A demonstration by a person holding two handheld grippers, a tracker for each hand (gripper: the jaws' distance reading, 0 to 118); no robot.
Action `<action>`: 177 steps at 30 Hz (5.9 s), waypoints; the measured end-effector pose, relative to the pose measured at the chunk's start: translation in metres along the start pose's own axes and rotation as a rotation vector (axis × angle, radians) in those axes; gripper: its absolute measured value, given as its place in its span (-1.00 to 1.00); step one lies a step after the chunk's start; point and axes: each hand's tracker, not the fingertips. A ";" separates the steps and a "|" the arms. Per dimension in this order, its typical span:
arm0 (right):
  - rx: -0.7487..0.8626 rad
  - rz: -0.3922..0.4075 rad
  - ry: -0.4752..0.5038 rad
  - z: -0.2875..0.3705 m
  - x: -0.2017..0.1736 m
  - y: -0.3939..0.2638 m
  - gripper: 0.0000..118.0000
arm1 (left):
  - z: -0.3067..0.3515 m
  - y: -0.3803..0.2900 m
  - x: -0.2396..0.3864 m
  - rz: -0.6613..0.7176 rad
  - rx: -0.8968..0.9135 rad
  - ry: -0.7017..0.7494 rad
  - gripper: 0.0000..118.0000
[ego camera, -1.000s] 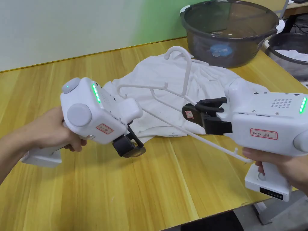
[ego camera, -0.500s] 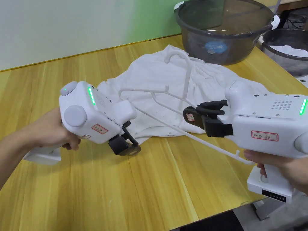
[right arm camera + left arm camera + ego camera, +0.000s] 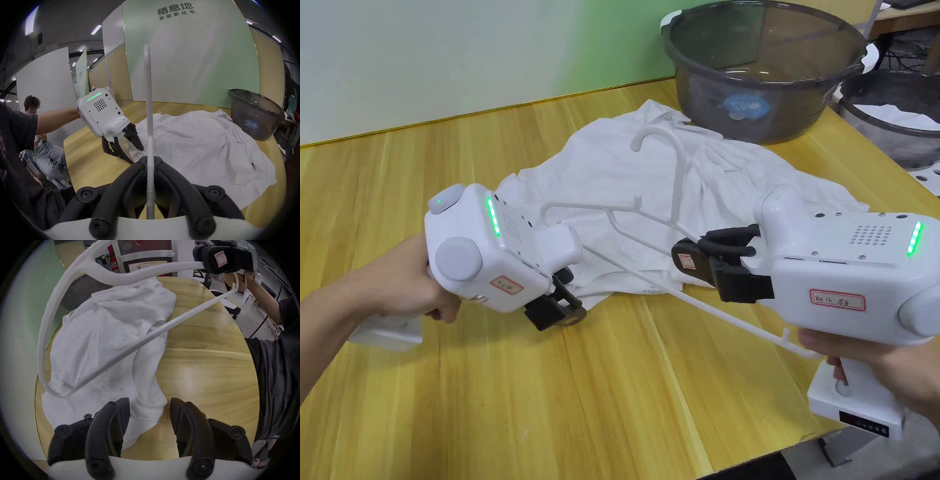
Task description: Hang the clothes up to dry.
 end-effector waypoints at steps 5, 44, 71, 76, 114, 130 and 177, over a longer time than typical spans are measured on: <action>0.009 0.005 0.018 -0.002 0.000 0.000 -0.89 | 0.009 -0.005 -0.001 0.010 0.036 0.002 -0.13; -0.125 0.679 -0.271 0.016 -0.041 -0.005 -0.89 | 0.006 -0.026 0.004 0.184 0.175 0.009 -0.93; 0.094 1.484 -0.166 0.067 -0.026 -0.076 -0.89 | 0.003 -0.031 0.003 0.225 0.146 0.077 -0.93; 0.056 1.492 -0.135 0.075 -0.027 -0.090 -0.89 | 0.002 -0.027 0.008 0.201 0.132 0.086 -0.93; 0.040 1.484 -0.179 0.062 -0.024 -0.117 -0.89 | 0.012 -0.028 0.021 0.278 0.235 0.120 -0.93; 0.032 1.476 -0.202 0.054 -0.028 -0.121 -0.89 | 0.025 -0.011 0.062 0.154 0.273 0.129 -0.92; 0.129 1.069 -0.298 0.042 -0.035 -0.127 -0.89 | 0.037 -0.007 0.069 0.196 0.364 0.069 -0.92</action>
